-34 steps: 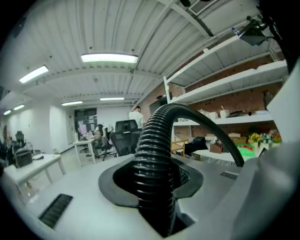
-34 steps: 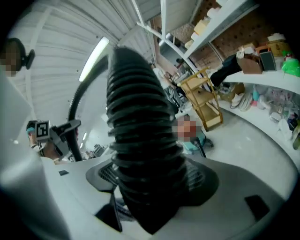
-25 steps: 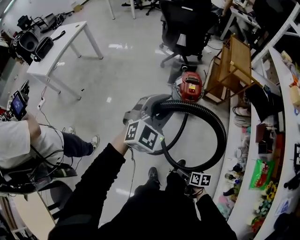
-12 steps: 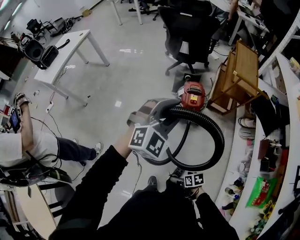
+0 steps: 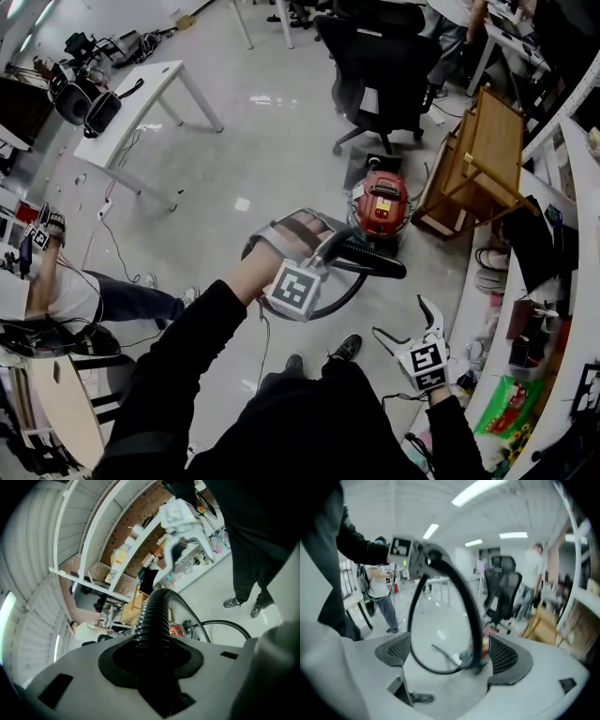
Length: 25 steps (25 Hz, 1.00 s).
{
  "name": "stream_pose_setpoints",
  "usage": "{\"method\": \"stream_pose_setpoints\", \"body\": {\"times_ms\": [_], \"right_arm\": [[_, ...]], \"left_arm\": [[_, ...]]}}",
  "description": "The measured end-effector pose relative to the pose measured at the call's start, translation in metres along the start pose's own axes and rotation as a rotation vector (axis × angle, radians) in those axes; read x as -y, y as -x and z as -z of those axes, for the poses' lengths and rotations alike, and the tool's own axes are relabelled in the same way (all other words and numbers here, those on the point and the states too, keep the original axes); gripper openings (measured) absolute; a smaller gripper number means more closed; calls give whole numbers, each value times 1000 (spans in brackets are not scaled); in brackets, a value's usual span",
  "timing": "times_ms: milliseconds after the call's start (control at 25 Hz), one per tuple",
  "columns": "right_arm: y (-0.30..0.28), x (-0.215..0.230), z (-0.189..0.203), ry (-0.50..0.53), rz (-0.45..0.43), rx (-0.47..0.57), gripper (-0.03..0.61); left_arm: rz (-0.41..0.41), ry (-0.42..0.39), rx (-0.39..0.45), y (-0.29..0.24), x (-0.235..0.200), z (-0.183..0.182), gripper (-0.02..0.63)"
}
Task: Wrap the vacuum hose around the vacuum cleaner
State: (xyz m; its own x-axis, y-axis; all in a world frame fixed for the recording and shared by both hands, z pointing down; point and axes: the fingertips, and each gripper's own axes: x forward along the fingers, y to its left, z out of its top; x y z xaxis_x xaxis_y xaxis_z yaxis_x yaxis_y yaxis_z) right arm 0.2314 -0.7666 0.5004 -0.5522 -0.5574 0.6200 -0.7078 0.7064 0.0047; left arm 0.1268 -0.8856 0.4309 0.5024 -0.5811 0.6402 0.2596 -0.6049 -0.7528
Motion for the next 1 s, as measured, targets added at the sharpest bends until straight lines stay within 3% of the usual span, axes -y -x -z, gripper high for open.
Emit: {"method": "stream_pose_setpoints", "body": {"times_ms": [80, 120, 200, 280, 320, 360, 480, 520, 600, 680, 760, 800, 880, 1000], "right_arm": [[6, 29, -67, 246, 58, 78, 537], [0, 34, -86, 343, 50, 64, 537], [-25, 32, -91, 427, -4, -24, 537], [-47, 33, -76, 418, -29, -116, 502], [-52, 38, -71, 396, -16, -142, 326], [-52, 45, -70, 356, 3, -147, 202], [-52, 66, -72, 164, 16, -100, 167], [-56, 73, -71, 112, 11, -101, 167], [-66, 88, -64, 25, 4, -126, 167], [-74, 109, -59, -41, 17, -139, 167], [-78, 131, -57, -99, 34, -133, 167], [-79, 141, -58, -129, 38, -127, 167], [-82, 159, -63, -188, 43, -110, 167], [-85, 184, -70, -276, 56, -86, 167]], "left_arm": [[34, -60, 16, -13, 3, -14, 152], [52, -93, 27, -18, 3, -22, 152], [81, -162, 53, -29, 2, -41, 152], [99, -218, 81, -38, 1, -58, 153], [102, -237, 93, -42, 0, -64, 153], [97, -246, 103, -46, -1, -69, 153], [16, -189, 80, -64, -12, -65, 165], [-26, -126, 46, -71, -16, -56, 186], [-146, 76, -54, -75, -23, -24, 278], [-297, 356, -172, -58, -22, 27, 326], [-369, 705, -254, -33, 16, 77, 342], [-365, 872, -290, -24, 49, 99, 344], [-278, 1165, -368, -17, 129, 131, 344], [-95, 1496, -417, -32, 230, 150, 344]]}}
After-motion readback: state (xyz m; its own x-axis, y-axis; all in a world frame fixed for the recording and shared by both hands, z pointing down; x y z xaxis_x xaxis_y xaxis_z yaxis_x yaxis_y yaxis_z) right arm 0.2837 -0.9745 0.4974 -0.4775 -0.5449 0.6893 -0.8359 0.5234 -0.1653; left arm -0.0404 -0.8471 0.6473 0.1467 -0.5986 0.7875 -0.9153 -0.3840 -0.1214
